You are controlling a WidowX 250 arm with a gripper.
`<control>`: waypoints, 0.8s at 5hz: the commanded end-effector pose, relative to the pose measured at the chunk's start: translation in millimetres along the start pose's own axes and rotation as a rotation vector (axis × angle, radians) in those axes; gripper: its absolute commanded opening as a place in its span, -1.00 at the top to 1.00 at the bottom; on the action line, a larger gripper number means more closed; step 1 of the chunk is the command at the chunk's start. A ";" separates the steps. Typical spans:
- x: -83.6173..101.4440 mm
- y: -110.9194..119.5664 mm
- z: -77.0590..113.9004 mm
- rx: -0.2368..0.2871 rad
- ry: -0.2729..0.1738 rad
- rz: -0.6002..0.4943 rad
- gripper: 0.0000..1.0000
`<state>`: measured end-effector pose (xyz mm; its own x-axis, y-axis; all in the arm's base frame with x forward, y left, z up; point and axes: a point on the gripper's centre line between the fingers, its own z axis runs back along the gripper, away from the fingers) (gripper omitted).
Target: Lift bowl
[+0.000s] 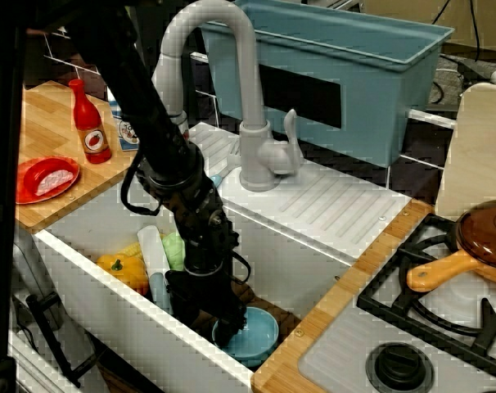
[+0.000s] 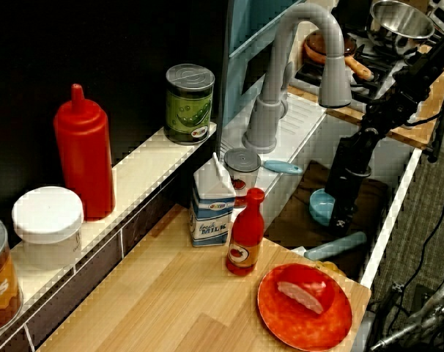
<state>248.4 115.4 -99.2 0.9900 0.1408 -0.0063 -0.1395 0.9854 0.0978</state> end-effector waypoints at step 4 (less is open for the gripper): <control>20.6 24.5 0.4 -0.049 0.005 0.110 1.00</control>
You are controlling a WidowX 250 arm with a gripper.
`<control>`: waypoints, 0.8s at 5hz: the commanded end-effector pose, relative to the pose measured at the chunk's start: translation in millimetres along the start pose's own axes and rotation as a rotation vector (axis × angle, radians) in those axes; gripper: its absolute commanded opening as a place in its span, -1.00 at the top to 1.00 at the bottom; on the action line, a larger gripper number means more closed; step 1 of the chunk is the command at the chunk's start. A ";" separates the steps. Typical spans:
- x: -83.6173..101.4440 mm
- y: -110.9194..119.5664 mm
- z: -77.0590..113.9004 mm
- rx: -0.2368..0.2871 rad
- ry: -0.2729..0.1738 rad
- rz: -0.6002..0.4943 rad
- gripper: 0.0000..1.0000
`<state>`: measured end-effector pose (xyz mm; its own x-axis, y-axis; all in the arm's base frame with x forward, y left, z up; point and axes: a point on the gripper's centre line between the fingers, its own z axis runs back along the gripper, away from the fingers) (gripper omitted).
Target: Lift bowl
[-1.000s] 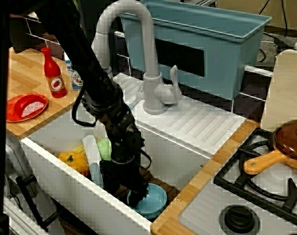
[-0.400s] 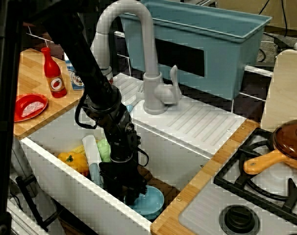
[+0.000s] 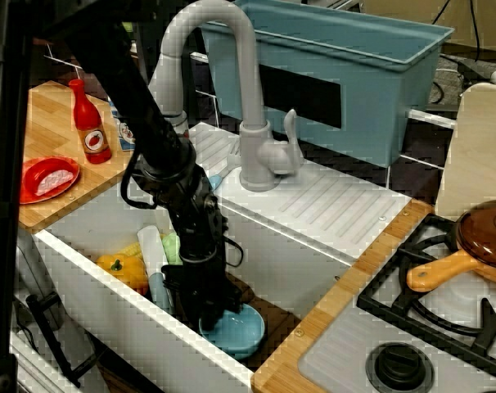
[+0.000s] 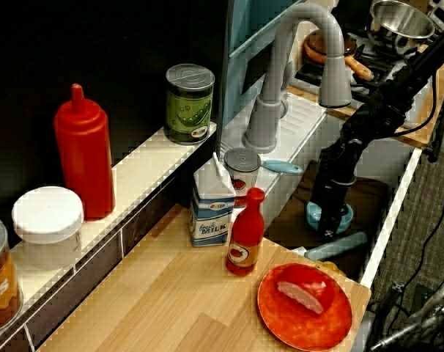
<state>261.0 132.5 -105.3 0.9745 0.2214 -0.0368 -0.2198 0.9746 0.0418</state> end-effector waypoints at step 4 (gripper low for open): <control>-13.2 6.4 27.5 -0.033 -0.048 0.034 1.00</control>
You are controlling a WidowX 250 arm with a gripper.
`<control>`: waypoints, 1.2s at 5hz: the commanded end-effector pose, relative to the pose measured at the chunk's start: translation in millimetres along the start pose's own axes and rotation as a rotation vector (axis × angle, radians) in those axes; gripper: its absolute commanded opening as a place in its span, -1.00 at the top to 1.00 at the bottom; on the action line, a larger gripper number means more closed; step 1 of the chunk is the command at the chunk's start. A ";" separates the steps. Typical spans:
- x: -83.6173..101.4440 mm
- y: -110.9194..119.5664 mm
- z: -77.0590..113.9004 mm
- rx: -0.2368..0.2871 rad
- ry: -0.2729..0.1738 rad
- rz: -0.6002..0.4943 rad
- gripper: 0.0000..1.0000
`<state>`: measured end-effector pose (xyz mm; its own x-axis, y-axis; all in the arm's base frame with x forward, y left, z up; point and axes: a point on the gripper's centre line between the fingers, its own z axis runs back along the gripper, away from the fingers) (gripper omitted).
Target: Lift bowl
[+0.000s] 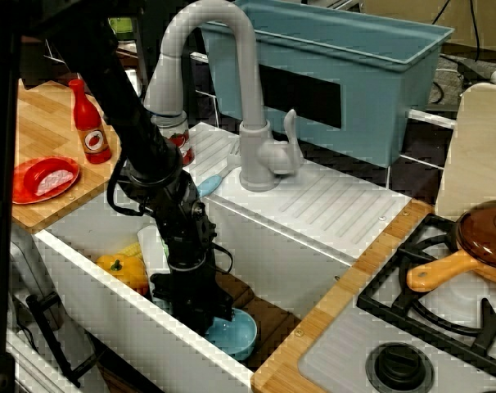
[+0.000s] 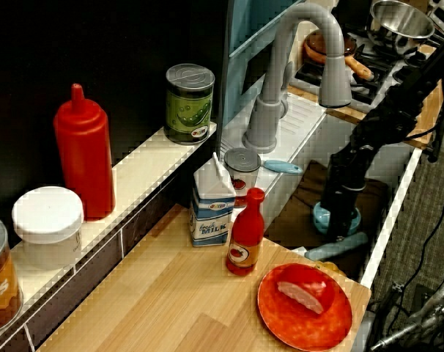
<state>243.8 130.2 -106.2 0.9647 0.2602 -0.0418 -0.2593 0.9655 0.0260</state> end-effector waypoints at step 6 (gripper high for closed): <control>-31.2 -24.4 112.8 -0.140 -0.042 -0.091 1.00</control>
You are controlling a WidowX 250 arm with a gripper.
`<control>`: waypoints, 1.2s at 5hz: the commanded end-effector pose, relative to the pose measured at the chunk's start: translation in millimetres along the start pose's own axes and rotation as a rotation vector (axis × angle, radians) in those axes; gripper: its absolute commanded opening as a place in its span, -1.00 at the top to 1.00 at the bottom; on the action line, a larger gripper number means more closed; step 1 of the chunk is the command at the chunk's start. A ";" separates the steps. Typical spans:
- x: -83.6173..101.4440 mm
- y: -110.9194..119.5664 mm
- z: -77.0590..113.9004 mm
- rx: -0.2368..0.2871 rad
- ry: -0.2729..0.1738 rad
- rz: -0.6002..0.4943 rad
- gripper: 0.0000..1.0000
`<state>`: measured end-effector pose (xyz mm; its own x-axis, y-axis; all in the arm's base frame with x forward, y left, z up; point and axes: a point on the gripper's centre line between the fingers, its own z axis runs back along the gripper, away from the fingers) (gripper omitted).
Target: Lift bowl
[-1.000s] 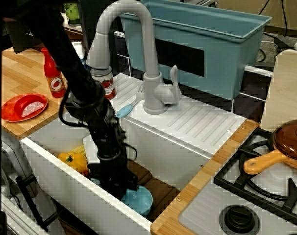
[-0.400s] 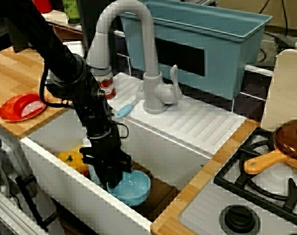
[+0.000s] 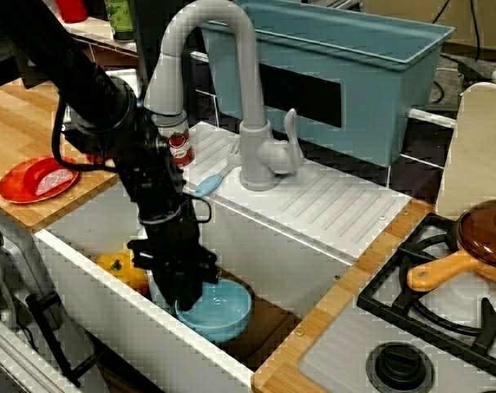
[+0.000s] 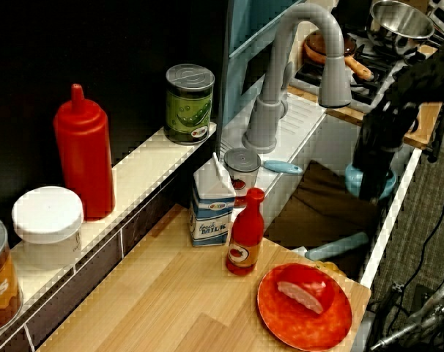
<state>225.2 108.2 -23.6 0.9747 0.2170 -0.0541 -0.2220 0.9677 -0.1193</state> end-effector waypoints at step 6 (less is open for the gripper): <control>-17.3 -56.4 121.2 -0.079 -0.022 -0.166 1.00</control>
<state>220.6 59.0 91.9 0.9964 0.0616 -0.0589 -0.0731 0.9731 -0.2187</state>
